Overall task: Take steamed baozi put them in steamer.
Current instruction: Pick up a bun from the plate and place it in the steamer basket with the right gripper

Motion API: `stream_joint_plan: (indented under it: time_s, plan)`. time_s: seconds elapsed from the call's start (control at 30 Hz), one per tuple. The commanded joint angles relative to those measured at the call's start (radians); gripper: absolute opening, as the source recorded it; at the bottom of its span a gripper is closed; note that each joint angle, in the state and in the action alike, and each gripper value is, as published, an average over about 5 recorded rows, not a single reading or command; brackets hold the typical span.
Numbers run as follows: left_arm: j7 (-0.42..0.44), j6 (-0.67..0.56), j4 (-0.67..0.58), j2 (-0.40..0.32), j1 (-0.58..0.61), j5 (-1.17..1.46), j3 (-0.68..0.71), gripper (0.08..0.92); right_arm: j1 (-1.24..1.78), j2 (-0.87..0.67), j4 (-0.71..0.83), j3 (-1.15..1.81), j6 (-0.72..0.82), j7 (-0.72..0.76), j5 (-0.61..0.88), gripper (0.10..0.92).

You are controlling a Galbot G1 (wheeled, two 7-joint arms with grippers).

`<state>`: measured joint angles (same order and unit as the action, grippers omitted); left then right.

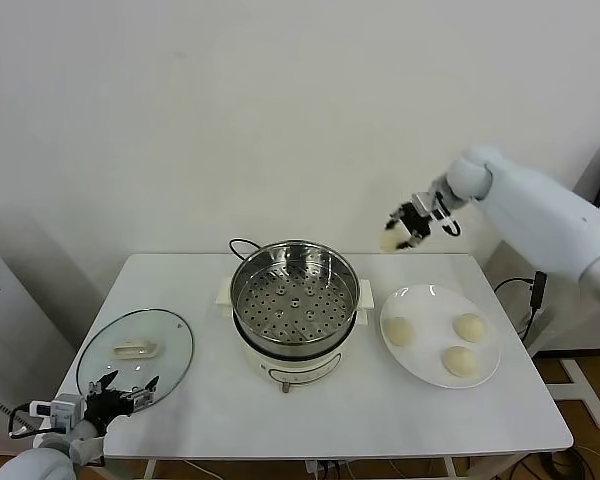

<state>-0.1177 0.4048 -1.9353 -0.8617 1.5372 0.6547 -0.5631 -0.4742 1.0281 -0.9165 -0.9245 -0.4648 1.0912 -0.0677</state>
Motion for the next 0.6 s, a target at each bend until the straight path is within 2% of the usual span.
stream_joint_plan:
  time_s: [0.03, 0.2, 0.6]
  plan:
    - [0.000, 0.000, -0.002, -0.002, 0.002, -0.003, 0.004, 0.823, -0.088, 0.199, 0.030, -0.025, -0.313, -0.012, -0.038, 0.492]
    - [-0.001, 0.000, -0.005, -0.003, 0.006, -0.006, 0.003, 0.823, -0.056, 0.249, 0.013, -0.008, -0.403, -0.036, -0.141, 0.493]
    - [-0.003, 0.001, -0.015, -0.007, 0.017, -0.017, 0.002, 0.823, 0.060, 0.234, -0.117, 0.020, -0.408, -0.077, -0.419, 0.501]
